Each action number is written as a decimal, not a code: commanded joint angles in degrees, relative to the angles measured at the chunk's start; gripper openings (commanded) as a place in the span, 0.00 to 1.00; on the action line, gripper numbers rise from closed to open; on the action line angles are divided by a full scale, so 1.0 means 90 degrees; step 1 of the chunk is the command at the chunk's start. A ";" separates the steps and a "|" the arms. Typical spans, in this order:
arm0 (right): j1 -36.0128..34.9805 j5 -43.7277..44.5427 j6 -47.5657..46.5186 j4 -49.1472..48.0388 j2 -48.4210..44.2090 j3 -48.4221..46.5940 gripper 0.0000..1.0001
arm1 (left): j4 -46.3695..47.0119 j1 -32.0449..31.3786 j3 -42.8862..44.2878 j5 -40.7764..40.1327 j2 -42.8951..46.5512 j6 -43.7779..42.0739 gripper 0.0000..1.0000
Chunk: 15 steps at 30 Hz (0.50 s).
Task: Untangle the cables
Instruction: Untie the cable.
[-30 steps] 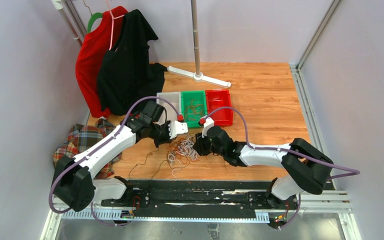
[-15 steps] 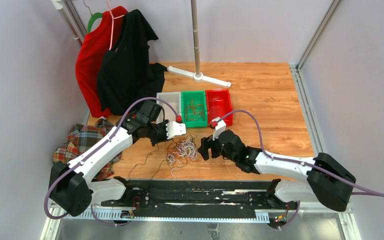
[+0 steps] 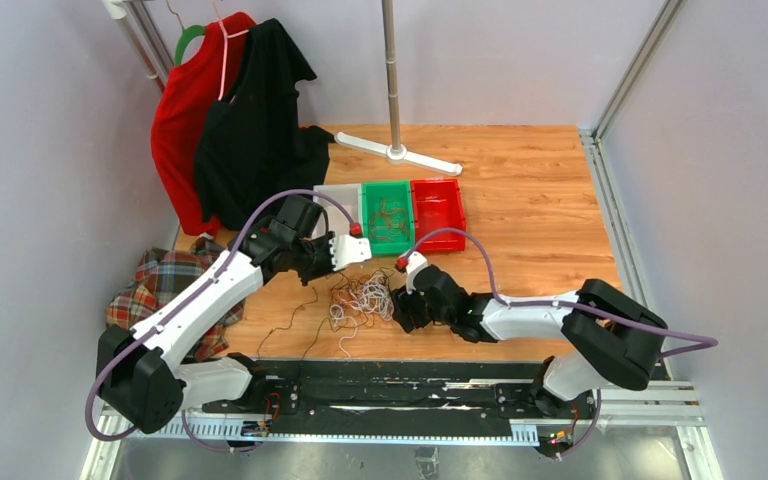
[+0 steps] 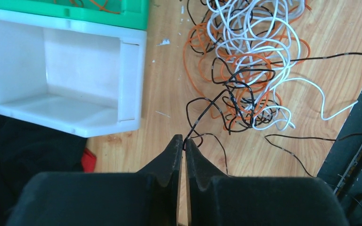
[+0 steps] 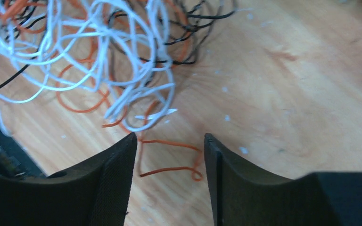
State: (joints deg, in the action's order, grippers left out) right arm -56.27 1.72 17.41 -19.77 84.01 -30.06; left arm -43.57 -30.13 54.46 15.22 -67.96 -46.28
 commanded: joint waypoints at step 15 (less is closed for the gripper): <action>-0.0310 -0.0226 0.0003 0.1636 -0.1800 -0.0434 0.01 | -0.0848 0.0027 0.1360 0.0452 0.0502 0.0721 0.55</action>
State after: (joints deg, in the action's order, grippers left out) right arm -58.39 0.95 16.78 -8.34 72.73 -31.40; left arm -47.99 -30.13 62.72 15.38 -66.32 -42.00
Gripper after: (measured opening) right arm 0.022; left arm 0.531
